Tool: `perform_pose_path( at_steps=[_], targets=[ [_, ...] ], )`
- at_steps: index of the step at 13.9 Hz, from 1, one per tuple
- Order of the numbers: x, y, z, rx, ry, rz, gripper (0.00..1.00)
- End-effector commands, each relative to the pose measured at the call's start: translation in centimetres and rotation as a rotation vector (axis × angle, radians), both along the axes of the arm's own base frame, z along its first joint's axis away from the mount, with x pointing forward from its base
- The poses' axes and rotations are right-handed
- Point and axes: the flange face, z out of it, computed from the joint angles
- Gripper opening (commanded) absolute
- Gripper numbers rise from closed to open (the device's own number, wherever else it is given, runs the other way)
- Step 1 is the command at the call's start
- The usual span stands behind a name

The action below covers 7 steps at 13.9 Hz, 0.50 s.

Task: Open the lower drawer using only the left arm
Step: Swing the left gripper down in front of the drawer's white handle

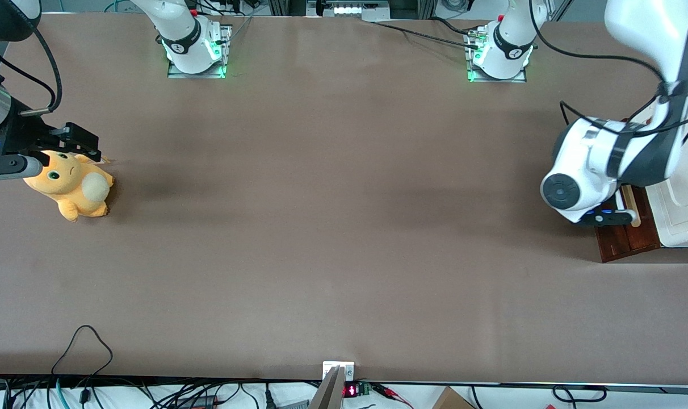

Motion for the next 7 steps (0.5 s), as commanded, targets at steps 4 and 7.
perform_pose_path(
  at_steps=[4, 7],
  targets=[
    [-1.1, -3.2, -4.4, 0.281, 0.011, -0.058, 1.00],
    [-1.8, -4.2, -7.5, 0.348, -0.022, -0.064, 1.00]
  ],
)
